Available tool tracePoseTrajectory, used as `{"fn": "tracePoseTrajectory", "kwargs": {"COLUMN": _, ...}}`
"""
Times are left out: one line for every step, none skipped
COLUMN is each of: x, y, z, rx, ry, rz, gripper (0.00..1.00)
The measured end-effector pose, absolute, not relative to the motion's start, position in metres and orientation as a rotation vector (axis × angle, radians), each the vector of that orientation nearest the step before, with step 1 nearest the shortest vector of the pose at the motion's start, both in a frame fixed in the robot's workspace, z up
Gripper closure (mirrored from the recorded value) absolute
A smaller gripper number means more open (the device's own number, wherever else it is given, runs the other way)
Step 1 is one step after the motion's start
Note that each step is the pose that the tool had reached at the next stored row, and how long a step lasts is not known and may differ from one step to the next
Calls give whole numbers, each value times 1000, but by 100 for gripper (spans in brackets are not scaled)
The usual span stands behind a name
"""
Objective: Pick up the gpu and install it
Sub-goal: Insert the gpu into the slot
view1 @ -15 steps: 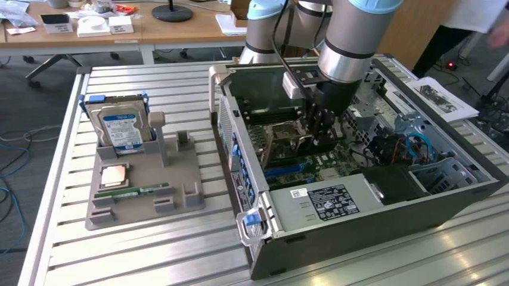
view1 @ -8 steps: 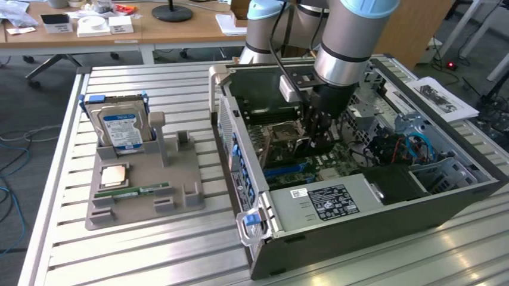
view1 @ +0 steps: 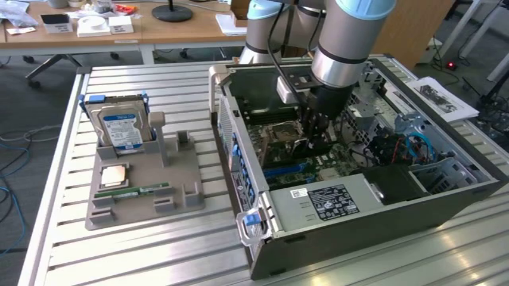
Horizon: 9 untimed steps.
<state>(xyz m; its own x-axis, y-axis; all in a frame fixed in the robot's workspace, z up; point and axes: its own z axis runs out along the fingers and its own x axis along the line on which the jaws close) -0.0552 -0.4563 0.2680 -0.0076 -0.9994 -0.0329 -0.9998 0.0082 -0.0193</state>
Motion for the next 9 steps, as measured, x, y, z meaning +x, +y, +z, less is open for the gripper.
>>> {"fn": "tracePoseTrajectory", "kwargs": {"x": -56, "y": -456, "z": 267, "rx": -2186, "ry": 2204, "rz": 15, "gripper": 73}}
{"fn": "tracePoseTrajectory", "kwargs": {"x": -57, "y": -456, "z": 267, "rx": -2186, "ry": 2204, "rz": 15, "gripper": 73}}
{"fn": "tracePoseTrajectory", "kwargs": {"x": -57, "y": -456, "z": 266, "rx": -2187, "ry": 2204, "rz": 15, "gripper": 73}}
{"fn": "tracePoseTrajectory", "kwargs": {"x": -58, "y": -456, "z": 265, "rx": -2187, "ry": 2204, "rz": 15, "gripper": 73}}
{"fn": "tracePoseTrajectory", "kwargs": {"x": -59, "y": -456, "z": 264, "rx": -2187, "ry": 2204, "rz": 15, "gripper": 73}}
{"fn": "tracePoseTrajectory", "kwargs": {"x": -59, "y": -456, "z": 264, "rx": -2187, "ry": 2204, "rz": 15, "gripper": 73}}
{"fn": "tracePoseTrajectory", "kwargs": {"x": -60, "y": -456, "z": 263, "rx": -2187, "ry": 2204, "rz": 15, "gripper": 73}}
{"fn": "tracePoseTrajectory", "kwargs": {"x": -60, "y": -456, "z": 263, "rx": -2187, "ry": 2204, "rz": 15, "gripper": 73}}
{"fn": "tracePoseTrajectory", "kwargs": {"x": -61, "y": -456, "z": 262, "rx": -2187, "ry": 2204, "rz": 15, "gripper": 73}}
